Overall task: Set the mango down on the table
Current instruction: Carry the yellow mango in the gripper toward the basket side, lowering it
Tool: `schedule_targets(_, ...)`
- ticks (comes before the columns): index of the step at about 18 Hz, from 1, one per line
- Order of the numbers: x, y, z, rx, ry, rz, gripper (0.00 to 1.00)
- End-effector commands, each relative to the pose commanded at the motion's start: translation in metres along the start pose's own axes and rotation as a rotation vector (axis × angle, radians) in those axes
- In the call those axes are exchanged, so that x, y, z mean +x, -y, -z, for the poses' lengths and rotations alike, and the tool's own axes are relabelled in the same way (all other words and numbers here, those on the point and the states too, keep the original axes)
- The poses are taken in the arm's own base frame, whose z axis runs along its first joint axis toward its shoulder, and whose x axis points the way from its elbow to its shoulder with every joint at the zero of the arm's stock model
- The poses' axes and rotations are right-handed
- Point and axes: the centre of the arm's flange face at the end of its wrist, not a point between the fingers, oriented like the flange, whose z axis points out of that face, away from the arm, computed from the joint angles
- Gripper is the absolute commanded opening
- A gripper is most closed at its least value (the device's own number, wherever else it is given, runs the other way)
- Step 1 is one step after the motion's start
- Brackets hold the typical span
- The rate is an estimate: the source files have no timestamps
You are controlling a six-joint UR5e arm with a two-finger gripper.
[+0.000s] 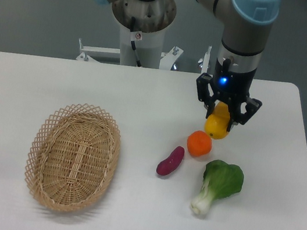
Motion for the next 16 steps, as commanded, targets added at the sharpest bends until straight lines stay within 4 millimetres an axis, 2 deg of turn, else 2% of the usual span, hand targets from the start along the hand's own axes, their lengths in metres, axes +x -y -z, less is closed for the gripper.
schedule_targets(5,0.008,-0.001,-0.015,-0.009,-0.017,-0.003,0.48)
schedule_targets(11,0.047,-0.017,-0.065,-0.052,-0.125,0.013,0.49)
schedule_targets(16,0.082,-0.010,-0.096,-0.078,-0.184,0.058,0.49)
